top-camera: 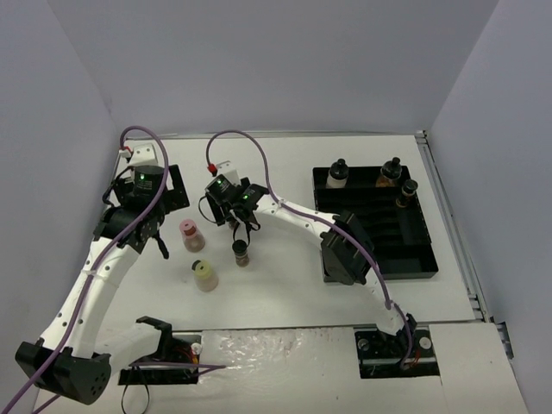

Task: Organize the condiment bottles

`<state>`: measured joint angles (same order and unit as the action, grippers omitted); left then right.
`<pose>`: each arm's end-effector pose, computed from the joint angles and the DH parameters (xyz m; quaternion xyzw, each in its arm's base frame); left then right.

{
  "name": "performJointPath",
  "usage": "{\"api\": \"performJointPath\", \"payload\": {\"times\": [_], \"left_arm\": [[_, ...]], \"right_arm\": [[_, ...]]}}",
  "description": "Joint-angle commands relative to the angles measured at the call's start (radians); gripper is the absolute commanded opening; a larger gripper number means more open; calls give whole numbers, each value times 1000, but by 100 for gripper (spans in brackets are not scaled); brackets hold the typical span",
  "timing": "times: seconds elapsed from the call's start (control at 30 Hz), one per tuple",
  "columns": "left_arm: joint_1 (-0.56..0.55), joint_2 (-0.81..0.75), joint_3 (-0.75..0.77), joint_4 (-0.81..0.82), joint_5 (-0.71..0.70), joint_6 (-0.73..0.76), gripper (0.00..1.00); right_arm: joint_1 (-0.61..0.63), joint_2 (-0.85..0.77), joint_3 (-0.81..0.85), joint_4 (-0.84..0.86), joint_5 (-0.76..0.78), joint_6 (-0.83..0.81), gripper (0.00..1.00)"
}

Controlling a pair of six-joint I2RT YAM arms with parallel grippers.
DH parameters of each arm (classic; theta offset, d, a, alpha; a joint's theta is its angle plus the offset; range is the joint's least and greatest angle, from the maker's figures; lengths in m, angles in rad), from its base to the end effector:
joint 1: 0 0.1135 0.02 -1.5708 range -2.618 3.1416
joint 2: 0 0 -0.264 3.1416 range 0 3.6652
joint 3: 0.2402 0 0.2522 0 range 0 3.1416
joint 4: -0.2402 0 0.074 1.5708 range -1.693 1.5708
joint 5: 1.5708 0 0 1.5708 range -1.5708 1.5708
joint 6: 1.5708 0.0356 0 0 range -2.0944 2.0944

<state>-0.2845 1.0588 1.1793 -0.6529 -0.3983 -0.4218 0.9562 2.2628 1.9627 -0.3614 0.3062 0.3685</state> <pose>0.2137 -0.0481 0.3784 -0.1563 0.8423 -0.0071 0.5158 0.3117 0.4230 0.2354 -0.1931 0.8692 0.1589 0.4265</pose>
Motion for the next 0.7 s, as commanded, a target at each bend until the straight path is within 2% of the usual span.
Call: {"api": "performJointPath", "payload": {"times": [0.0, 0.17, 0.3, 0.37, 0.43, 0.57, 0.67], "left_arm": [[9, -21, 20, 44, -25, -11, 97], [10, -17, 22, 44, -25, -9, 97], [11, -17, 17, 47, -25, -6, 97], [10, -17, 16, 48, -25, -6, 97], [10, -17, 15, 49, -24, -6, 97], [11, -17, 11, 49, -23, -6, 97], [10, -18, 8, 50, -24, -6, 97]], "right_arm": [[6, 22, 72, 19, 6, -11, 71], [7, 61, 92, 21, 6, -17, 67], [9, 74, 96, 24, 24, -20, 52], [10, 81, 96, 27, 31, -23, 36], [11, 84, 94, 32, 36, -26, 14], [13, 72, 78, 35, 60, -25, 0], [13, 38, 63, 38, 100, -21, 0]]}}
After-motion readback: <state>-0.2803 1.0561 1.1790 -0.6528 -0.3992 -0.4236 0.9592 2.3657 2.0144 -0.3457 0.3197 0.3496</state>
